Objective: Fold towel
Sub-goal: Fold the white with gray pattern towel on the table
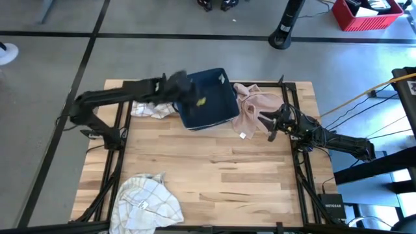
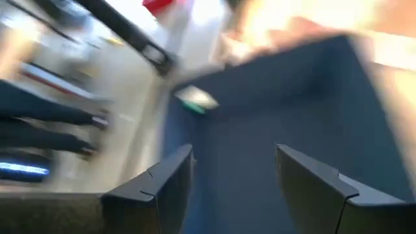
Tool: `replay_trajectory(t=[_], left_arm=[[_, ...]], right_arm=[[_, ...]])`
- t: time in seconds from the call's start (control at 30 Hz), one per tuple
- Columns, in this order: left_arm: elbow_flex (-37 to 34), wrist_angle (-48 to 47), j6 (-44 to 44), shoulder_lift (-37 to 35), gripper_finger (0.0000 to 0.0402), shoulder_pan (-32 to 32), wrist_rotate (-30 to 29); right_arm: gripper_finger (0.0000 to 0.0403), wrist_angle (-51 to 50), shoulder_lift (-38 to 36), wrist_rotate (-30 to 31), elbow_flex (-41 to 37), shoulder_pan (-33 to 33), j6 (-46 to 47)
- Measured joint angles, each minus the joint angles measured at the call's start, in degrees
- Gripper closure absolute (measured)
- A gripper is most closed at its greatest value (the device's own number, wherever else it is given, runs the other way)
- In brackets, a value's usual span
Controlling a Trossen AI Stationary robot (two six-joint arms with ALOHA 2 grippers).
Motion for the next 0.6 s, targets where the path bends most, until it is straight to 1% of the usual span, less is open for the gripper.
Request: replay_trajectory(t=[0.13,0.2,0.27,0.33,0.4,0.5,0.6], left_arm=[[-0.1,-17.0,-16.8,-3.8,0.0192,-10.1,0.5],[-0.7,-23.0,-25.4,-4.5,0.0192,-15.7,0.5],[-1.7,-26.9,-33.5,-4.4,0.0192,-21.6,0.6],[-2.9,-29.0,-41.0,-4.4,0.0192,-27.5,1.2],[-4.3,-29.4,-47.8,-4.1,0.0192,-33.0,3.3],[-7.6,-27.1,-58.2,-3.9,0.0192,-40.5,7.8],[-11.1,-22.3,-68.6,-3.9,0.0192,-46.8,11.9]], right_arm=[[0.0251,-0.2,0.0,-4.6,1.4,0.0,-0.1],[0.0249,-0.2,0.0,-7.7,2.1,0.0,-0.1],[0.0249,-0.1,0.0,-9.0,2.7,0.0,-0.1],[0.0249,0.1,0.0,-9.5,3.0,0.0,-0.1],[0.0249,-0.2,0.0,-10.1,3.0,0.0,0.1],[0.0249,-0.1,0.0,-10.8,3.0,0.0,0.7],[0.0249,-1.2,0.0,-11.4,3.0,0.0,1.9]])
